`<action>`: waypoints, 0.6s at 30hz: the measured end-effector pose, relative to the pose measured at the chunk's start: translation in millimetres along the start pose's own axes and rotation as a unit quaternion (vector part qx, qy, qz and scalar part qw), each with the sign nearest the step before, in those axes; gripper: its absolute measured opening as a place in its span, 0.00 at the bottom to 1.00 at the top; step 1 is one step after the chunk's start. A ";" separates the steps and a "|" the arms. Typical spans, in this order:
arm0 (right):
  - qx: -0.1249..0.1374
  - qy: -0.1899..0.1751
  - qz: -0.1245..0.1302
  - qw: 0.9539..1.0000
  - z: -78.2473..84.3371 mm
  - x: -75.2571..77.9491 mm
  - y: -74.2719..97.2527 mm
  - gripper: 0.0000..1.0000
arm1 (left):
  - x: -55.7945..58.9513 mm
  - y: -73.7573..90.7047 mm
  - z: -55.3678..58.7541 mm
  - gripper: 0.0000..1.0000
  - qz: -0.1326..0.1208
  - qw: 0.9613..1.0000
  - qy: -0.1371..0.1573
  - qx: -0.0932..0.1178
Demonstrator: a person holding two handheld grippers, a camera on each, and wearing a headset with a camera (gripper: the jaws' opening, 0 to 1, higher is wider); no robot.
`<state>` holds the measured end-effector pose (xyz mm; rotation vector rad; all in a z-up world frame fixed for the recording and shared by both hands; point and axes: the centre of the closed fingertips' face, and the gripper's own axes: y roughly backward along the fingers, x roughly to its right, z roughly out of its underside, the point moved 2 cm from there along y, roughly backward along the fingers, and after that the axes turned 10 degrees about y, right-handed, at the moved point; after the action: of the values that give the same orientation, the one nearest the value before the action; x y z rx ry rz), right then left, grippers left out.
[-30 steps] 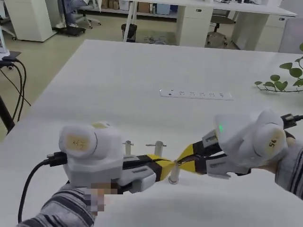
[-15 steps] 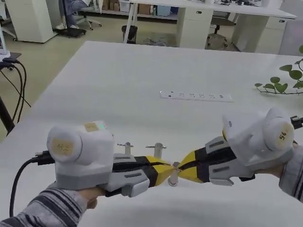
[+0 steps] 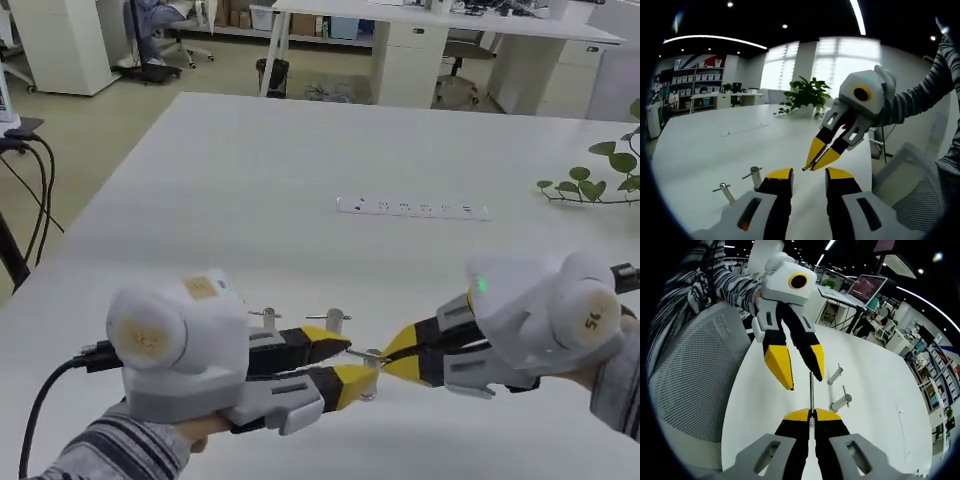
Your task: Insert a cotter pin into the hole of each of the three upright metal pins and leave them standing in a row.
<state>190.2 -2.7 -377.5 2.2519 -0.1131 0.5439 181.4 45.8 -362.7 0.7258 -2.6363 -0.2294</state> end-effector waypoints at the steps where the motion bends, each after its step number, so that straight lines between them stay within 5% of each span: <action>1: -0.005 -0.001 0.007 1.000 4.5 2.3 0.7 0.00 | -5.4 -2.0 -0.3 0.24 -0.020 1.000 0.003 0.003; 4: -0.022 -0.003 0.016 1.000 17.3 5.2 1.9 0.00 | -13.3 -8.5 2.2 0.25 -0.052 0.999 -0.010 -0.002; 8: -0.047 -0.006 0.019 0.999 33.9 7.7 3.1 0.00 | -13.1 -18.1 8.3 0.28 -0.061 0.998 -0.009 -0.007; 18: -0.104 0.003 0.019 0.994 65.4 15.1 -3.2 0.00 | -26.3 -39.7 33.5 0.28 -0.135 0.989 -0.028 -0.047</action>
<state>227.2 -46.9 -411.9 2.0480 -0.2003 0.5340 206.3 27.5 -412.0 1.0587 -2.5521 -0.4516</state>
